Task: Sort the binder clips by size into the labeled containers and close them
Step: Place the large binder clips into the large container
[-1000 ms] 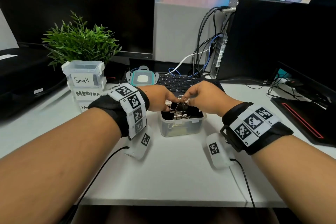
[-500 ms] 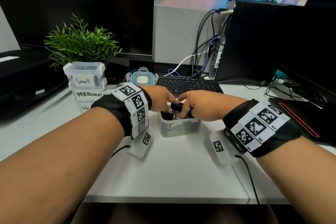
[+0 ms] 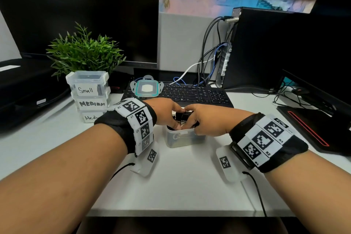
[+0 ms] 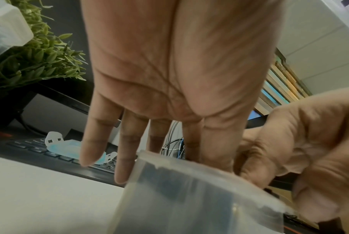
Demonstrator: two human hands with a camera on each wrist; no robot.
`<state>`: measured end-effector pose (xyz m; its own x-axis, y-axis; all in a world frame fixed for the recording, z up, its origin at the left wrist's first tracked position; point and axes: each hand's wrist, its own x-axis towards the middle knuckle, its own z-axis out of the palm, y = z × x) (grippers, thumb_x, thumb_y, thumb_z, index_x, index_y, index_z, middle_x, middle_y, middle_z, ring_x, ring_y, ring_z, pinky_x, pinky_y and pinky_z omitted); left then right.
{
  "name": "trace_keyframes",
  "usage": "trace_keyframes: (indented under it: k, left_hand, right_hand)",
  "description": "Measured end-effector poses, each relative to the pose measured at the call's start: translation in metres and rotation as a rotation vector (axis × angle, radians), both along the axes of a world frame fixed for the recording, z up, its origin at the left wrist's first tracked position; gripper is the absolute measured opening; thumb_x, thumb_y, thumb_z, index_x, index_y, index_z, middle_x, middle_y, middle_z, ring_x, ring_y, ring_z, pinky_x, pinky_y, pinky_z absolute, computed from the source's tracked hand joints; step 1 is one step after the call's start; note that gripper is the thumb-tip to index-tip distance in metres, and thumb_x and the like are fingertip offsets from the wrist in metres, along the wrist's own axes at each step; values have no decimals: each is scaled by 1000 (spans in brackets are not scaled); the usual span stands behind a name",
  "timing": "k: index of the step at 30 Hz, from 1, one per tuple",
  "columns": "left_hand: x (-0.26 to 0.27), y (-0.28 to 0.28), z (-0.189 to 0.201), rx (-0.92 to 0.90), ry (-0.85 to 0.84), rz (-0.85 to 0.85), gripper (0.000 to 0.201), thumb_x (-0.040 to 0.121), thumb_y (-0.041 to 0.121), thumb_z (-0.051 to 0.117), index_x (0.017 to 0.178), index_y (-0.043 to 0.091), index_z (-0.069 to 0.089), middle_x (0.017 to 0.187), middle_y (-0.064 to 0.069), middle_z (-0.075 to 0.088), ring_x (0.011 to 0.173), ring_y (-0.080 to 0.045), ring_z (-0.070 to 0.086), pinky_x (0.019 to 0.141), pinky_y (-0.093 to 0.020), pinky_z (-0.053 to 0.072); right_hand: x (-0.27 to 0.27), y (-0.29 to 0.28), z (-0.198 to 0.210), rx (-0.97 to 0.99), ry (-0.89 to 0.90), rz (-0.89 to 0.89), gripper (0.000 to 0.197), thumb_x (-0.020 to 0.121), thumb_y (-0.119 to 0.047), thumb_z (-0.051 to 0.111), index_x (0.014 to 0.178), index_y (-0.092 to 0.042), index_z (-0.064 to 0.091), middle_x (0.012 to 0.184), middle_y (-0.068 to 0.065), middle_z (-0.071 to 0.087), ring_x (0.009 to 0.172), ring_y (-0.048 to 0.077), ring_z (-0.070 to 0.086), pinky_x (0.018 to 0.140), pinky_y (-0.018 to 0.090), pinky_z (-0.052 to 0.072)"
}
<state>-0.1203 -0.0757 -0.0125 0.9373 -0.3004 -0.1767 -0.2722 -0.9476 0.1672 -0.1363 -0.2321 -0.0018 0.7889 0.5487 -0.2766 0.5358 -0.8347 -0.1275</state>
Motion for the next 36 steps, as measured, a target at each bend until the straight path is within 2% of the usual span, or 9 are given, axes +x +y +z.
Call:
trace_keyframes:
  k: [8, 12, 15, 18, 25, 28, 30, 34, 36]
  left_hand:
    - [1, 5, 4, -72, 44, 1, 63, 78, 39, 73, 135, 39, 47, 132, 10, 54, 121, -14, 49, 103, -32, 39]
    - [2, -2, 2, -73, 26, 37, 63, 75, 33, 75, 132, 40, 49, 120, 8, 60, 106, -14, 55, 93, -29, 45]
    - [1, -8, 1, -56, -8, 57, 58, 78, 28, 72, 130, 37, 51, 108, 6, 60, 89, -13, 53, 77, -25, 45]
    - [0, -12, 0, -13, -32, 57, 57, 81, 27, 69, 134, 33, 48, 108, 5, 57, 95, -16, 53, 75, -26, 43]
    - [5, 7, 7, 91, -49, 24, 60, 91, 11, 56, 140, 40, 38, 133, 1, 52, 116, -22, 54, 84, -25, 44]
    - [4, 25, 6, 64, -36, 60, 60, 90, 14, 58, 140, 42, 39, 120, 2, 58, 83, -17, 61, 68, -21, 41]
    - [5, 34, 3, 32, -27, 82, 59, 90, 16, 59, 140, 39, 39, 106, 6, 57, 63, -7, 49, 67, -20, 40]
    - [12, 39, 1, 33, 7, 106, 63, 92, 15, 57, 145, 36, 31, 136, 3, 50, 114, -19, 54, 91, -23, 41]
    - [14, 39, 2, 70, 11, 91, 65, 93, 16, 56, 147, 37, 25, 145, 0, 41, 128, -22, 44, 102, -28, 38]
  right_hand:
    - [6, -13, -4, 233, -23, -41, 28, 88, -14, 60, 109, -29, 71, 128, -6, 49, 96, 7, 48, 73, 11, 36]
    - [10, -11, -7, 210, -11, -46, 20, 88, -14, 60, 99, -24, 74, 126, -8, 50, 110, 12, 52, 89, 23, 42]
    - [14, -7, 6, 176, 38, -68, 19, 86, -18, 64, 99, -29, 73, 105, -10, 64, 93, 10, 59, 82, 23, 47]
    - [25, -3, 28, 139, 27, -89, 18, 87, -23, 66, 102, -30, 70, 82, -17, 64, 73, -1, 55, 70, 16, 42]
    - [81, 24, 37, -57, -65, -130, 20, 86, -25, 64, 105, -23, 69, 104, 3, 71, 96, 18, 64, 91, 35, 51]
    - [98, 45, 28, -272, -118, -77, 29, 89, -26, 58, 118, -22, 65, 116, 0, 66, 108, 20, 59, 98, 35, 46]
    - [109, 59, 22, -437, -149, -36, 38, 92, -27, 53, 129, -18, 57, 127, -2, 58, 119, 22, 52, 104, 38, 40]
    - [142, 72, 12, -426, -206, -47, 32, 82, -24, 65, 113, -22, 65, 104, -11, 62, 108, 20, 58, 80, 22, 46]
    - [146, 84, 11, -437, -222, -49, 39, 82, -22, 65, 121, -21, 62, 117, -1, 63, 108, 24, 58, 81, 26, 45]
